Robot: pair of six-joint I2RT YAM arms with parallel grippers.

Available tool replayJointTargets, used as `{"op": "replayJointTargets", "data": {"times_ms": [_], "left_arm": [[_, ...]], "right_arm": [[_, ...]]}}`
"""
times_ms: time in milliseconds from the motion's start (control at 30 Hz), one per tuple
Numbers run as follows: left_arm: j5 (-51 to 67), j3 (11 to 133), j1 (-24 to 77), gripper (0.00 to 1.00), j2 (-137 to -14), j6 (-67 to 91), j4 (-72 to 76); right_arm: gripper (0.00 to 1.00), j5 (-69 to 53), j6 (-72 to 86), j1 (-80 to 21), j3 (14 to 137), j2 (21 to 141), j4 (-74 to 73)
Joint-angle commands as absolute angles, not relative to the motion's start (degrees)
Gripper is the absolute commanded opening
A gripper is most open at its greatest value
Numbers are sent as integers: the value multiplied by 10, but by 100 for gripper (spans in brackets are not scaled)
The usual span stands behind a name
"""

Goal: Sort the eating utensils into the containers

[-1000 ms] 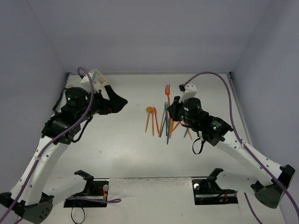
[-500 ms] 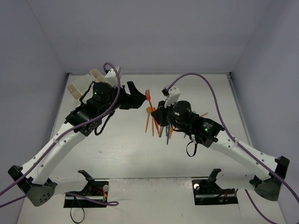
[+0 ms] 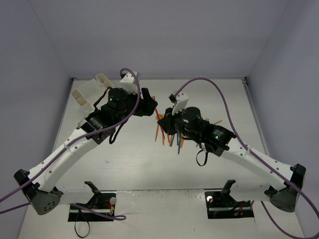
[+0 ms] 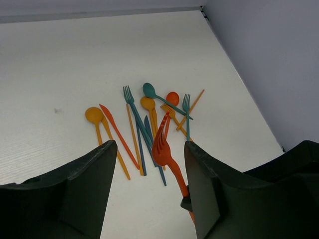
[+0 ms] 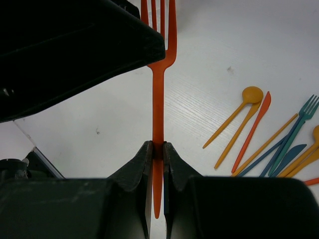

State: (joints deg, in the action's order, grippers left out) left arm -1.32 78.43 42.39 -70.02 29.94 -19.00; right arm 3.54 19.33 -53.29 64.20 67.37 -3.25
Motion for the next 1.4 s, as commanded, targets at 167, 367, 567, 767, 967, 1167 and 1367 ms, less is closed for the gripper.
{"op": "replayJointTargets", "data": {"times_ms": [167, 367, 567, 767, 967, 1167, 1367], "left_arm": [[-40, 815, 432, 46, -708, 255, -142], [-22, 815, 434, 28, -719, 258, -125], [-28, 798, 434, 2, -707, 252, -97], [-77, 772, 431, 0, -680, 234, -97], [-78, 758, 378, 0, -662, 220, -108], [-54, 745, 247, 0, -642, 164, -110], [-3, 778, 76, 0, -667, 107, -107]], "right_arm": [[0, 27, 190, -540, 674, 682, 13], [0, 27, 192, -546, 673, 688, 14], [0, 28, 193, -548, 670, 693, 15], [34, 31, 193, -548, 666, 688, 14], [80, 50, 192, -548, 653, 664, 13], [90, 97, 189, -546, 616, 606, 8], [92, 147, 179, -544, 584, 550, -14]]}}
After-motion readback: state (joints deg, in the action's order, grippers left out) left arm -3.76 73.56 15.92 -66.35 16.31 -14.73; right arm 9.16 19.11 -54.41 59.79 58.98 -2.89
